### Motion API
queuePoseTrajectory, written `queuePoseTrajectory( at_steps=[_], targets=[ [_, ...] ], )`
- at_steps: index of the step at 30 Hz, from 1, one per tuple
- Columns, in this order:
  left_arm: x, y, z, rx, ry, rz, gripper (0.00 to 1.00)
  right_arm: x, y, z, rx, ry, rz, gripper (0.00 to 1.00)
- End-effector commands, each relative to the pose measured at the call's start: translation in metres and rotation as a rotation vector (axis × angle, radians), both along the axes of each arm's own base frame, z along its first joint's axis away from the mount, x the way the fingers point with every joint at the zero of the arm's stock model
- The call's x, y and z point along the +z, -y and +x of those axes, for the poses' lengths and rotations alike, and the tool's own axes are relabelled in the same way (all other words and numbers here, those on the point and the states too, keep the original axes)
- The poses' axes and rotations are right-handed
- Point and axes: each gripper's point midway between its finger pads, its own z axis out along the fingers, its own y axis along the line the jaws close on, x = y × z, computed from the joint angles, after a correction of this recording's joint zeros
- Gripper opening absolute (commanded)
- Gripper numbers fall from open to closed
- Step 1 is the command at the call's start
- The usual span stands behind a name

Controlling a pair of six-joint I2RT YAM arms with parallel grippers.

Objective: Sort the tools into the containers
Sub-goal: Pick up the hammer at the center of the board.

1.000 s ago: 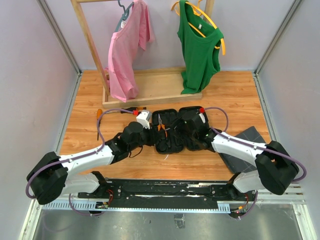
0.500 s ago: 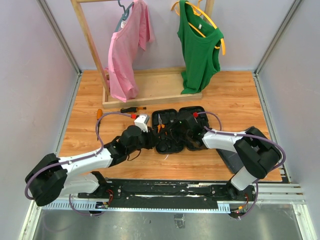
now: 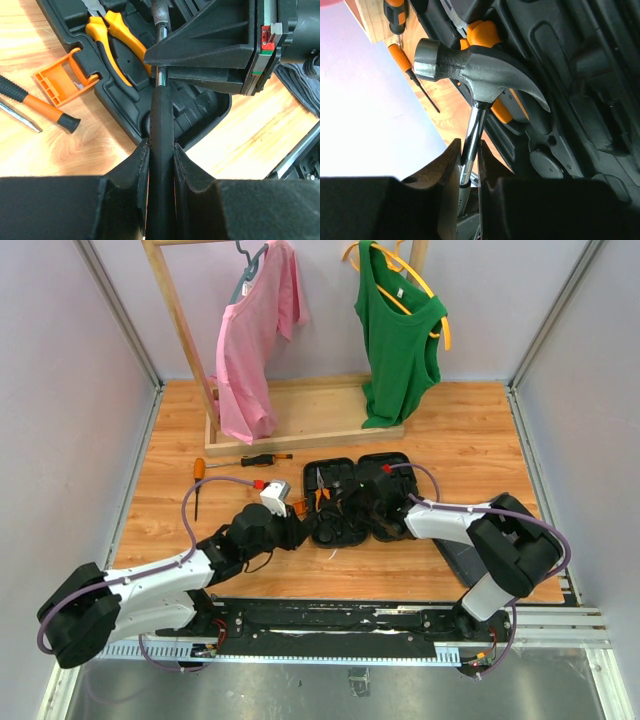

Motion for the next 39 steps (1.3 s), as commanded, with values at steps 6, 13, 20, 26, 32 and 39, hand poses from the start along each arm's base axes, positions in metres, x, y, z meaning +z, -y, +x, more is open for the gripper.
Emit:
queuePoseTrajectory(
  at_steps=[6,13,20,26,32,39],
  targets=[
    [0.019,0.009,-0.011,-0.075,0.053,-0.074,0.44,0.004,0.007,0.015,0.001,0.111,-0.025,0.01],
    [0.026,0.004,-0.014,-0.072,0.082,-0.107,0.65,0.022,0.011,0.021,-0.028,0.186,-0.007,0.01],
    [0.028,0.002,-0.013,-0.052,0.081,-0.117,0.7,0.032,0.021,0.026,0.013,0.307,-0.108,0.01],
    [0.028,0.002,-0.008,-0.032,0.068,-0.095,0.72,0.031,0.049,0.033,0.017,0.427,-0.307,0.01],
    [0.027,0.003,0.001,0.0,0.066,-0.074,0.73,0.046,0.083,0.038,0.04,0.546,-0.548,0.01],
    [0.027,0.007,0.019,0.042,0.07,-0.013,0.73,0.07,0.098,0.034,0.163,0.704,-0.684,0.01]
  ],
)
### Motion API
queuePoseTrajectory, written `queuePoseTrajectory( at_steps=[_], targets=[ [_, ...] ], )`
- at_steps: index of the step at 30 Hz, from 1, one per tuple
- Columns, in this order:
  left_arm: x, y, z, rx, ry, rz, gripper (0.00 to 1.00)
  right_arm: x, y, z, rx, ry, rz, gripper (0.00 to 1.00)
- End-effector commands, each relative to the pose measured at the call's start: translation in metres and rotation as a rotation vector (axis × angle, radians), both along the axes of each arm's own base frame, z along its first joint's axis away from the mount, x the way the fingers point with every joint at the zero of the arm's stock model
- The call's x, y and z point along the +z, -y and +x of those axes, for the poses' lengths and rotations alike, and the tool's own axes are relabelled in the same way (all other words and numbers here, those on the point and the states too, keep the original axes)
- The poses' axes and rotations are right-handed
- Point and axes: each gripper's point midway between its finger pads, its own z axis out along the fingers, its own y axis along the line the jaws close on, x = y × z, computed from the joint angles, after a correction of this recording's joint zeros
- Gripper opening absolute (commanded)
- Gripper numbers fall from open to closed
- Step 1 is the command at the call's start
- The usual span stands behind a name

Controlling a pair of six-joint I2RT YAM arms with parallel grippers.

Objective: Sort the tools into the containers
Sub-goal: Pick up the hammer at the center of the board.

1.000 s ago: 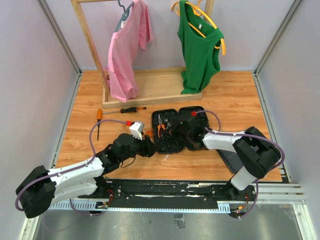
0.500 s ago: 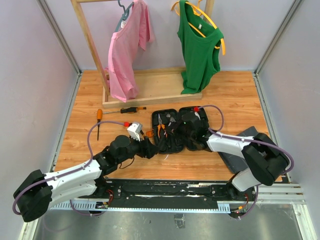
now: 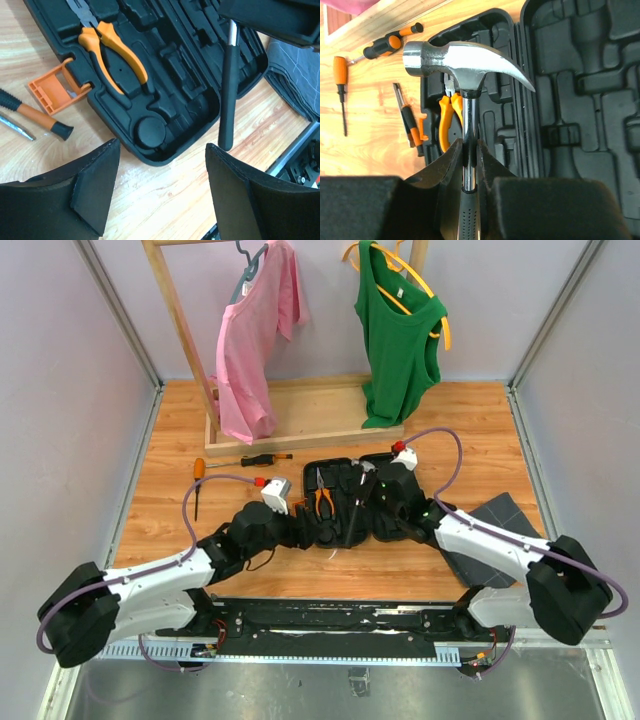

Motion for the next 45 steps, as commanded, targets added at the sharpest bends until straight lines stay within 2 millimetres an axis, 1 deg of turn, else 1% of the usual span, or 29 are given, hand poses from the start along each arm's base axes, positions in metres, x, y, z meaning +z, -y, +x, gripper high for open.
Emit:
queuePoseTrajectory(
  at_steps=[1,4,6,10,13,17,22,25,29,32,35,37,40,45],
  targets=[
    [0.019,0.005,0.022,0.048,0.053,0.017,0.73,0.031,0.017,0.011,0.067,0.158,-0.156,0.01],
    [0.025,0.003,0.033,0.071,0.076,0.008,0.73,0.039,0.019,0.009,0.113,0.197,-0.2,0.01],
    [0.03,-0.002,0.043,0.098,0.084,-0.011,0.73,0.043,0.02,0.008,0.137,0.211,-0.232,0.01],
    [0.035,-0.023,0.07,0.195,0.086,-0.038,0.73,0.054,0.024,0.013,0.146,0.203,-0.293,0.02],
    [0.037,-0.034,0.085,0.267,0.098,-0.037,0.73,0.054,0.02,0.016,0.166,0.16,-0.335,0.02],
    [0.039,-0.041,0.1,0.33,0.125,-0.016,0.74,0.052,0.008,0.026,0.2,0.103,-0.357,0.02],
    [0.049,-0.048,0.116,0.385,0.159,0.001,0.75,0.037,-0.011,0.041,0.244,0.013,-0.382,0.01],
    [0.062,-0.052,0.127,0.436,0.182,0.003,0.77,0.026,-0.021,0.05,0.266,-0.032,-0.398,0.01],
    [0.068,-0.068,0.141,0.554,0.199,0.019,0.81,0.009,-0.032,0.062,0.297,-0.099,-0.426,0.01],
    [0.06,-0.073,0.145,0.578,0.196,0.034,0.81,-0.001,-0.037,0.068,0.31,-0.129,-0.451,0.01],
    [0.045,-0.075,0.143,0.575,0.177,0.064,0.81,-0.01,-0.039,0.073,0.313,-0.154,-0.475,0.01],
    [0.038,-0.078,0.142,0.58,0.176,0.085,0.81,-0.013,-0.041,0.075,0.316,-0.164,-0.486,0.01],
    [0.034,-0.083,0.144,0.604,0.177,0.115,0.81,-0.022,-0.04,0.075,0.32,-0.194,-0.503,0.01],
    [0.028,-0.08,0.146,0.59,0.16,0.125,0.8,-0.034,-0.038,0.073,0.316,-0.234,-0.525,0.02]
  ],
)
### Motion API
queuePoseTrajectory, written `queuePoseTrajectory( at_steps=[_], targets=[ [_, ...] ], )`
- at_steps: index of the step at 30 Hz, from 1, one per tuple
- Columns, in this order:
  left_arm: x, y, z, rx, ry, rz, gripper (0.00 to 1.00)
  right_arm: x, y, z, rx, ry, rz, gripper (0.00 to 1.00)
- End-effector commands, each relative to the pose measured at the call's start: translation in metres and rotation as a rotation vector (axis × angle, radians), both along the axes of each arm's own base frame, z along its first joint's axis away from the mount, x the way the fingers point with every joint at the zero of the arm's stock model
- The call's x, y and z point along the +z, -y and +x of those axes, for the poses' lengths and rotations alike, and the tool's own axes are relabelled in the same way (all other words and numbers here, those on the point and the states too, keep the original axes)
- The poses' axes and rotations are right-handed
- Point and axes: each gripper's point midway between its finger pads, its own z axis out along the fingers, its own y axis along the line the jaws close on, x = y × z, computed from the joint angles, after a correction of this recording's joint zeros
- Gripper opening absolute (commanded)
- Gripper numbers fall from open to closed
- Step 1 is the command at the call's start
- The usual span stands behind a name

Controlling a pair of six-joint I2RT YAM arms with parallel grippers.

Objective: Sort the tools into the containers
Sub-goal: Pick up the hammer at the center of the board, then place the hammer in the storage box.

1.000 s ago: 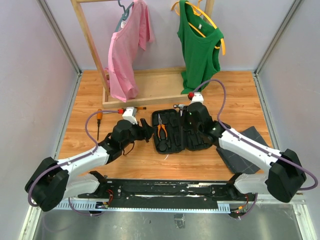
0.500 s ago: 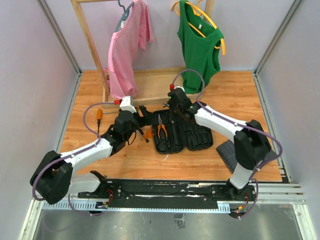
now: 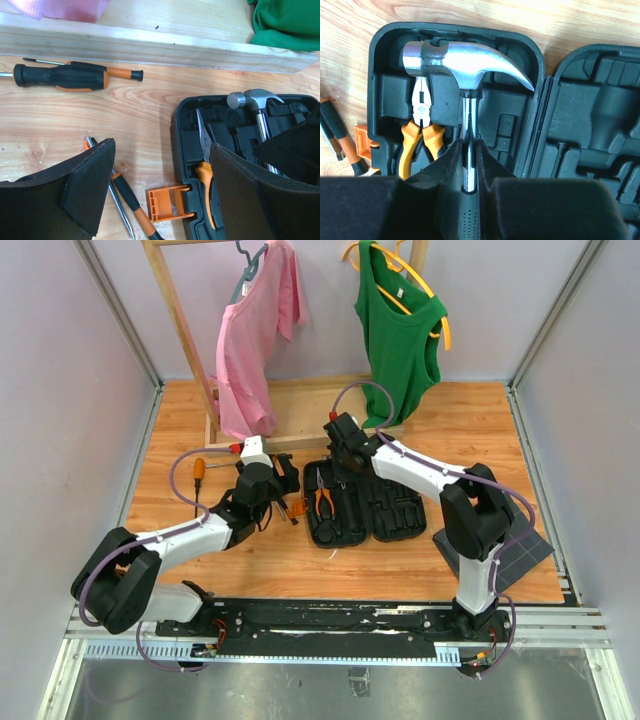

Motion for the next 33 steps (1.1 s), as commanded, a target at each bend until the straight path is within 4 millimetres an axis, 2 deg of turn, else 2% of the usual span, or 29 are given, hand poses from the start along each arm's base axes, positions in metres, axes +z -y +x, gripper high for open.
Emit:
queuePoseTrajectory(
  at_steps=[1,12,17,18,22,33],
  targets=[
    [0.002,-0.004,0.008,0.031,0.021,0.013,0.8,0.003,0.003,0.008,-0.018,-0.004,-0.017,0.02],
    [-0.009,0.004,0.012,0.011,-0.016,0.02,0.79,-0.012,-0.002,0.007,-0.037,-0.062,-0.005,0.04],
    [-0.01,0.006,0.012,0.003,-0.022,0.018,0.78,-0.009,-0.003,0.009,-0.052,-0.067,0.011,0.05],
    [-0.011,0.006,0.012,0.001,-0.025,0.019,0.78,-0.019,-0.003,0.009,-0.058,-0.088,0.003,0.05],
    [-0.012,0.007,0.012,-0.003,-0.028,0.017,0.78,-0.026,-0.003,0.011,-0.073,-0.116,0.019,0.06],
    [-0.012,0.008,0.013,-0.006,-0.031,0.02,0.77,-0.034,-0.002,0.012,-0.075,-0.131,0.013,0.11]
  ],
)
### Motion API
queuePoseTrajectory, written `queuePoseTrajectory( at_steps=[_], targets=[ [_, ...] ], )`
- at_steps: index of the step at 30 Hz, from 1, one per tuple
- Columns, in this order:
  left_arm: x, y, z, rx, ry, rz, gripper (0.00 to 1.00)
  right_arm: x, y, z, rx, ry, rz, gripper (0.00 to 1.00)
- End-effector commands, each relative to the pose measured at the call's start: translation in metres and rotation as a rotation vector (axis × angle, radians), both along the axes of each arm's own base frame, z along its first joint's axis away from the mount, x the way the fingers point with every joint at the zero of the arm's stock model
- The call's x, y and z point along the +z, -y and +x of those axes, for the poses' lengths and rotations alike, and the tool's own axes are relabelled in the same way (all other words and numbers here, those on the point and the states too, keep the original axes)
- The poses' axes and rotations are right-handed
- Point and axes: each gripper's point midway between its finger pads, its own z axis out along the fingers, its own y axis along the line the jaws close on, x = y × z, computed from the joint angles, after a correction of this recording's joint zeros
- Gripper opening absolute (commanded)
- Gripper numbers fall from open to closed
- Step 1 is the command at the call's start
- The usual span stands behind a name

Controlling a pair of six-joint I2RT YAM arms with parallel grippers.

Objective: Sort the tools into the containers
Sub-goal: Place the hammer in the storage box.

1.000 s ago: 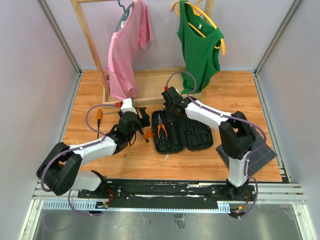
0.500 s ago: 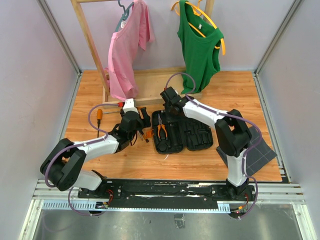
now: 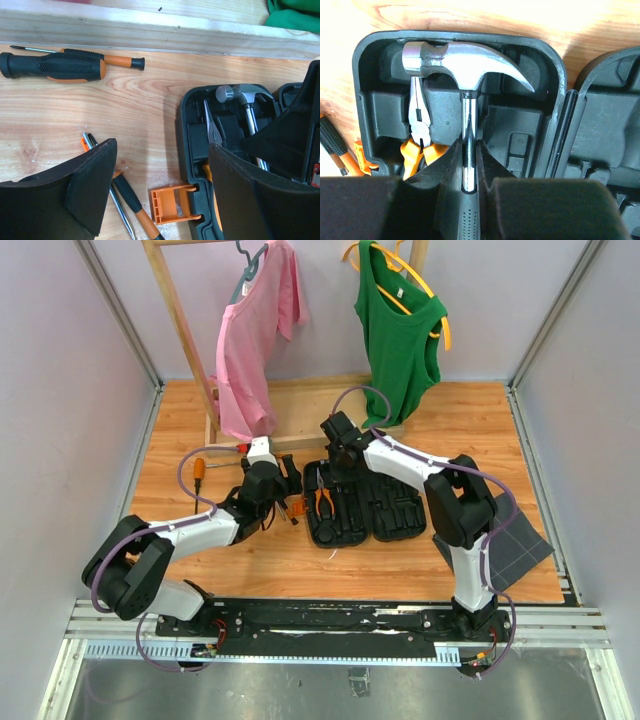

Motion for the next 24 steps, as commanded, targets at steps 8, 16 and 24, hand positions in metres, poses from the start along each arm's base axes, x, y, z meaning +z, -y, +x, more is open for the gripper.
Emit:
queuePoseTrajectory(
  at_steps=[8,16,24],
  targets=[
    [0.011,0.004,0.009,0.005,0.024,-0.018,0.77,0.001,0.012,-0.004,-0.026,-0.01,-0.013,0.11],
    [0.009,0.006,0.01,-0.003,0.017,-0.02,0.76,-0.003,0.014,-0.011,-0.012,-0.028,-0.019,0.11],
    [0.008,0.007,0.01,-0.006,0.015,-0.02,0.76,-0.006,0.017,-0.007,-0.018,-0.018,-0.043,0.28]
  ],
)
